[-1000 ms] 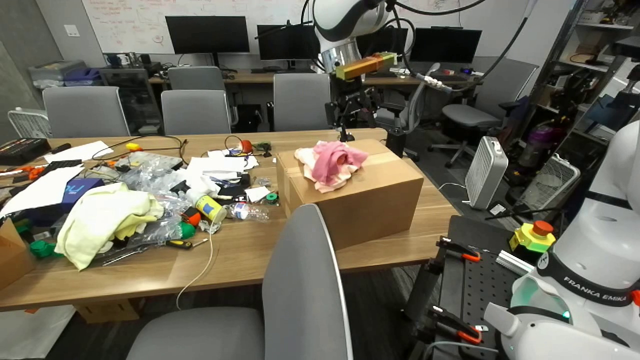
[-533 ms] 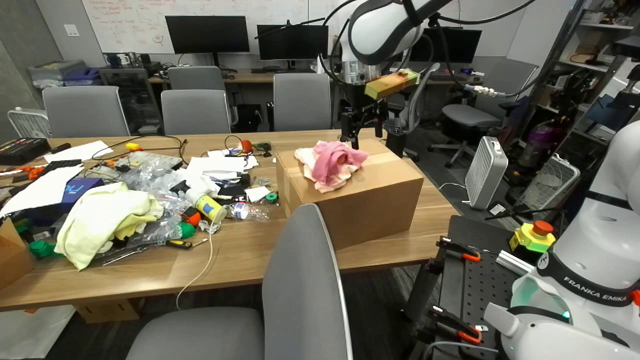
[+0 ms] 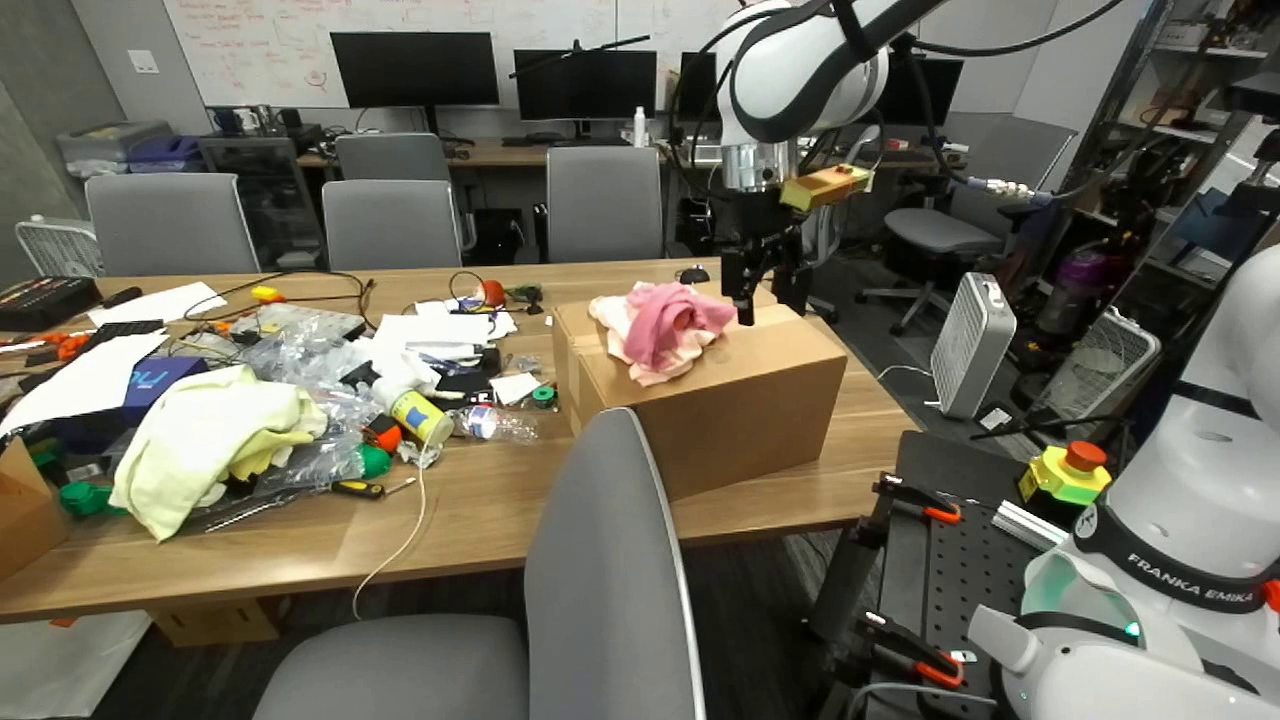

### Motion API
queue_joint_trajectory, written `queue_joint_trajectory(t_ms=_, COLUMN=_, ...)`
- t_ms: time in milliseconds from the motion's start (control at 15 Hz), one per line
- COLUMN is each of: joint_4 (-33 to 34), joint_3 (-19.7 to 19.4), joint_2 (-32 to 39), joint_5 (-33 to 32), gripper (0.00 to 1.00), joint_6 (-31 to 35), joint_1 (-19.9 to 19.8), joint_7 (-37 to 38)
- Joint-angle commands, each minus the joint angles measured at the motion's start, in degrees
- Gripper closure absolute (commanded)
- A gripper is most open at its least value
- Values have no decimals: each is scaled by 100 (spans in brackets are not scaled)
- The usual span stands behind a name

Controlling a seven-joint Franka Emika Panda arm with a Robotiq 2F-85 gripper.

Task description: Remove the two t-shirts from the backrest of the grey chair and place them on top of the brown box

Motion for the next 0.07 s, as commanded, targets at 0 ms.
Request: queue_joint_trajectory(t_ms=0, joint_4=4, joint_3=28, joint_2=1, joint_5=0, gripper=0, joint_6=-24, joint_1=-29, joint_7=-19)
